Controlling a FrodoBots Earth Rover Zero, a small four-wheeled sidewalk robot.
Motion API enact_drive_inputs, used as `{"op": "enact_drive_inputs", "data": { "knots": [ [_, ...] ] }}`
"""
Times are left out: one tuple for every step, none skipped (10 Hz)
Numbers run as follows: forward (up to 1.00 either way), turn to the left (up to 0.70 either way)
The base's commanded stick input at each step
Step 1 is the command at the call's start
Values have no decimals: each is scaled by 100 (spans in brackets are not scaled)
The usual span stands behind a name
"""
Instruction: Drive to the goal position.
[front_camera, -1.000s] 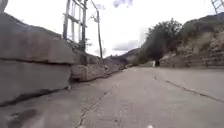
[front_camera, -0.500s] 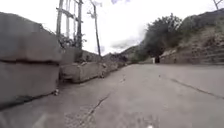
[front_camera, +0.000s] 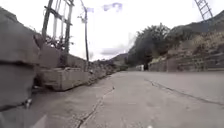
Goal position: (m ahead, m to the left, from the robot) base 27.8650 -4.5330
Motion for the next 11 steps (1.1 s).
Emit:
{"op": "enact_drive_inputs", "data": {
  "knots": [
    [100,0],
    [100,0],
    [100,0],
    [100,0],
    [100,0],
    [100,0],
    [100,0],
    [100,0],
    [100,0],
    [100,0],
    [100,-7]
  ]
}}
